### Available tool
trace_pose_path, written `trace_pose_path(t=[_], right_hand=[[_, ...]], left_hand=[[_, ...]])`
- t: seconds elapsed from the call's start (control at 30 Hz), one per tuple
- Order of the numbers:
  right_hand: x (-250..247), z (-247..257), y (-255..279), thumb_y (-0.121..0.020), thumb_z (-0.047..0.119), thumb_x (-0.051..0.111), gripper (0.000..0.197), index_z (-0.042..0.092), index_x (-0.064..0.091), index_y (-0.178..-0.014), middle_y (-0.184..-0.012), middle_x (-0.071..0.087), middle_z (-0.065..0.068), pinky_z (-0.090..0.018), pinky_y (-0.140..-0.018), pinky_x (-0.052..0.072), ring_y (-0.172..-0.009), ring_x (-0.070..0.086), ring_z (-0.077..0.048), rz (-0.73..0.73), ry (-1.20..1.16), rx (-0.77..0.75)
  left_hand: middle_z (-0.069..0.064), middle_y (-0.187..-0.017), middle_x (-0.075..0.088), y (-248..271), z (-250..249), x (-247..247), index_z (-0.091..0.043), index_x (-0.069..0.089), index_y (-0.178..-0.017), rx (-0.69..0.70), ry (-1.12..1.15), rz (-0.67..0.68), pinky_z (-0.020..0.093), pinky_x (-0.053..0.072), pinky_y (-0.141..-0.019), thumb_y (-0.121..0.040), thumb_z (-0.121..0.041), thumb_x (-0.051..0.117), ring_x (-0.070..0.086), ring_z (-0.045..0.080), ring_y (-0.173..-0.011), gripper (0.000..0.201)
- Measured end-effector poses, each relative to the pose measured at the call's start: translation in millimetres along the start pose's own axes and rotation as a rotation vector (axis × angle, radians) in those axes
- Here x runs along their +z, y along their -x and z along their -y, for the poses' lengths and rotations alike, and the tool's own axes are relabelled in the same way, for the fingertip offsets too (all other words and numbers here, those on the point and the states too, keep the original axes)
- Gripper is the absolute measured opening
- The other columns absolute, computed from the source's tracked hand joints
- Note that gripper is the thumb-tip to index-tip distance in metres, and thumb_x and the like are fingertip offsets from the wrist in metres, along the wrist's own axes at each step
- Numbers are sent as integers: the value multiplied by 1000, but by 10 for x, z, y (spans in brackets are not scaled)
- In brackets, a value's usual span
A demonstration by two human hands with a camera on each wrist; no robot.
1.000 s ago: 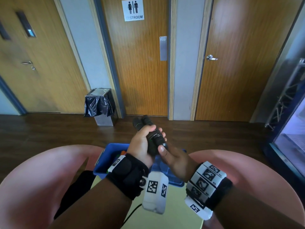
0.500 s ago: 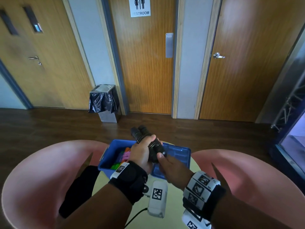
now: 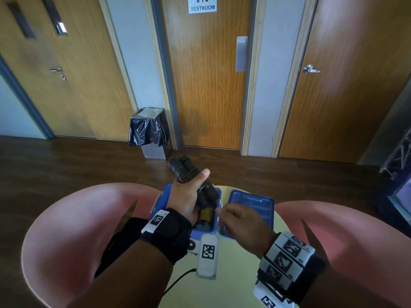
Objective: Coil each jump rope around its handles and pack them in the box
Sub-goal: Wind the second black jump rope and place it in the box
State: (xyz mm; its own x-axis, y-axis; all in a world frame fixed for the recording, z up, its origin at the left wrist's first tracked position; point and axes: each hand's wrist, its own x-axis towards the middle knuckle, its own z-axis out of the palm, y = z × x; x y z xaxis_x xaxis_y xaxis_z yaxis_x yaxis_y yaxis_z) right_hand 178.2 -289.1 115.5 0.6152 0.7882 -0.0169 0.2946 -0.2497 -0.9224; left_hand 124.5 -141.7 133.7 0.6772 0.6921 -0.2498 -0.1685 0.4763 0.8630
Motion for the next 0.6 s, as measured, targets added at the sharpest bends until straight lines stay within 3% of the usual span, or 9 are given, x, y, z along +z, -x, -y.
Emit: trace_pose_path(t=[0.07,0.13,0.2,0.3,0.4,0.47,0.53,0.6], right_hand=[[103,25,-114,-100,37,54,52,-2,52,-64,-58,44,-7,-27,-54,34,-50,43,-12,-54,68,32],[241,52,-241,-98,33,57,52,6,41,-56,-56,35,-7,-26,-49,26,-48,33,-12,-59,141,65],[428,96,-373,-97,26,57,49,14,34,-55,-52,30,-3,-24,-44,24,-45,28,-11,-14,243,106],[685,201,-594,-97,25,52,46,11,39,-55,-53,38,-4,-25,-46,25,-50,35,-15,23,360,170],[878,333,-774,-99,25,46,47,14,38,-54,-53,42,0,-26,-49,28,-54,41,-16,100,469,196],[985,453,-848,-101,24,41,43,19,39,-58,-58,44,1,-24,-52,30,-59,43,-17,155,549,189],[1063,578,-896,-103,24,38,42,21,37,-62,-64,44,1,-20,-55,30,-63,42,-15,191,654,139],[1127,667,-945,-104,21,37,40,12,40,-65,-68,52,-4,-26,-55,29,-63,43,-14,210,713,74]], left_hand=[[17,-79,61,-15,-38,-128,-4,58,-99,74,-127,70,34,54,-59,-81,-11,78,65,25,-63,28],[14,-82,66,-66,-68,-263,-2,57,-102,216,-355,79,25,52,-55,-78,-6,80,67,15,-63,33],[1,-84,69,-131,-107,-389,-13,57,-107,344,-553,79,15,50,-56,-74,-10,84,67,3,-67,42],[-9,-88,69,-293,-183,-613,-28,55,-113,434,-729,95,13,51,-66,-69,-22,87,65,-4,-76,55],[-14,-87,66,-464,-310,-837,-38,50,-104,457,-837,139,5,45,-63,-70,-26,87,63,-7,-76,52],[-14,-89,66,-614,-369,-999,-45,44,-99,464,-930,209,10,50,-70,-70,-35,85,63,-3,-80,52],[-13,-94,67,-755,-390,-1167,-49,42,-104,448,-988,281,33,58,-80,-67,-46,82,66,6,-85,55],[-12,-93,67,-883,-407,-1306,-49,42,-109,465,-1022,320,38,57,-81,-66,-51,80,66,8,-86,57]])
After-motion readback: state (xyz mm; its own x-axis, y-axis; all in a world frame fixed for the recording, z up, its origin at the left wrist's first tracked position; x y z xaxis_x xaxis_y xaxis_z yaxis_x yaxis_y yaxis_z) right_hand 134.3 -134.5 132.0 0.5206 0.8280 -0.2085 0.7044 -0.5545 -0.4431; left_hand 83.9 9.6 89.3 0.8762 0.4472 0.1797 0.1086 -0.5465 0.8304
